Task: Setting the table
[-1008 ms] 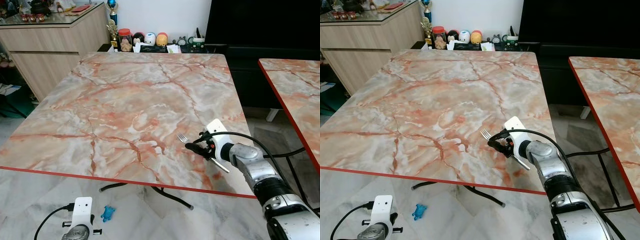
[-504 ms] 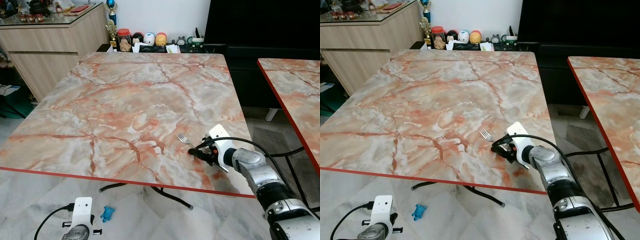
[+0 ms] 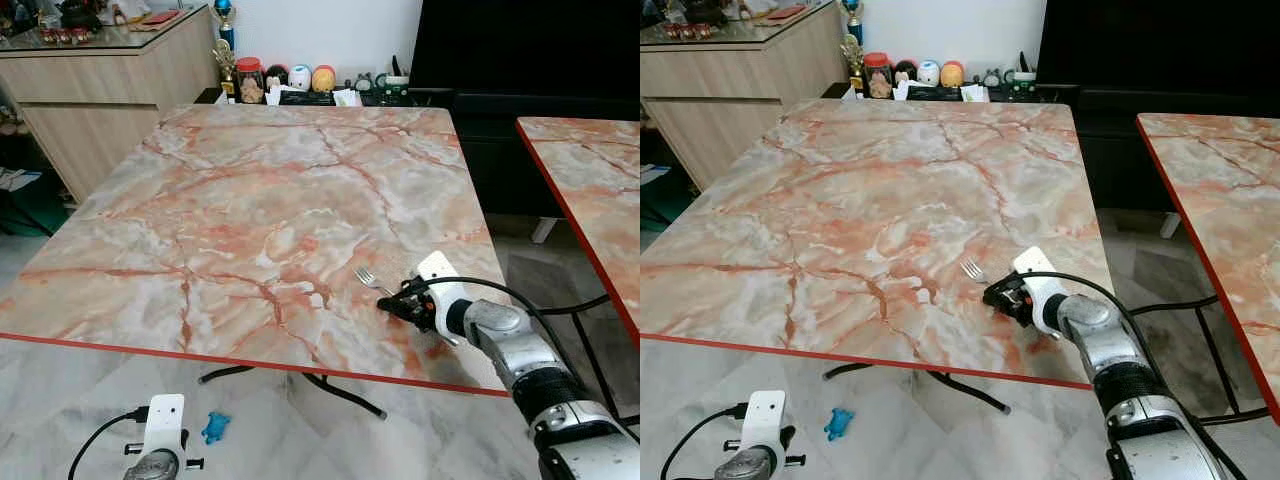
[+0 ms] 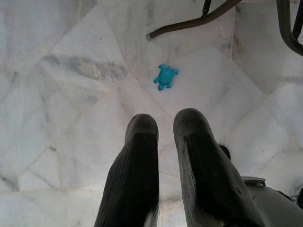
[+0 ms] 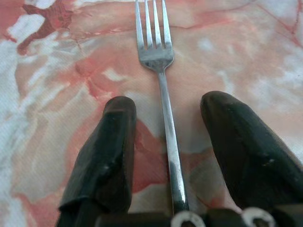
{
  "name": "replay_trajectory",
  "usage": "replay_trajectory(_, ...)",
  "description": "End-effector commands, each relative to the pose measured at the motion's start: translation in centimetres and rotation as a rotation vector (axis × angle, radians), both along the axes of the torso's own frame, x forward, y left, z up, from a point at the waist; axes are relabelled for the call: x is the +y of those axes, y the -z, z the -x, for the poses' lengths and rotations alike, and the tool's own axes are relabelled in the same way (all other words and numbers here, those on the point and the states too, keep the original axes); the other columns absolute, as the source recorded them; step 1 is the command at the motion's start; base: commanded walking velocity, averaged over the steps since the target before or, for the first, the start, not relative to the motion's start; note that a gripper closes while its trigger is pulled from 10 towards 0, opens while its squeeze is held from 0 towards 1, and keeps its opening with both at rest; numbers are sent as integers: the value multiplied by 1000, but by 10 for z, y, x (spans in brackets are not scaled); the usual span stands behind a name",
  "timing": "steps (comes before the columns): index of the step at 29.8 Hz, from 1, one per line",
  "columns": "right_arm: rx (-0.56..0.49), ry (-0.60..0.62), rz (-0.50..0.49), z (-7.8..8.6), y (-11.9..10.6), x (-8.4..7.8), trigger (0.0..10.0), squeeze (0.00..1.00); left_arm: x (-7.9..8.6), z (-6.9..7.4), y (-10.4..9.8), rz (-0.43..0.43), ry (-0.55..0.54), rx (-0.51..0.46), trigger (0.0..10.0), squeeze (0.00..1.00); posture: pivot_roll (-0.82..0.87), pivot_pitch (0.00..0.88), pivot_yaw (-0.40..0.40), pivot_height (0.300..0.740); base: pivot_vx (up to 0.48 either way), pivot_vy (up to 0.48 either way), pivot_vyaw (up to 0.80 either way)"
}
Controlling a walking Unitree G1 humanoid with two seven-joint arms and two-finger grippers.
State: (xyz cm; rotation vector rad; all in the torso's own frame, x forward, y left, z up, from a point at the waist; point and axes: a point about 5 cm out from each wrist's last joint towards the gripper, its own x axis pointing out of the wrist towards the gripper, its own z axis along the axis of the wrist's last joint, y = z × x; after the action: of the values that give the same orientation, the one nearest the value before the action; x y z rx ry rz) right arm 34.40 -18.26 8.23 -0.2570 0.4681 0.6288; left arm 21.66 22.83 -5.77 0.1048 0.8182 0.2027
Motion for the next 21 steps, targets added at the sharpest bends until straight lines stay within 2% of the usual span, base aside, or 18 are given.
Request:
replay_trajectory(1, 14, 5, -8, 3, 4, 0, 0, 0, 4, -1, -1, -2, -15, -1, 10000, 0, 54, 0, 41, 740, 0, 0, 0)
replay_trajectory(21, 19, -10, -7, 6, 8, 2, 0, 0, 4, -1, -1, -2, -14, 3, 10000, 0, 57, 0, 41, 740, 0, 0, 0)
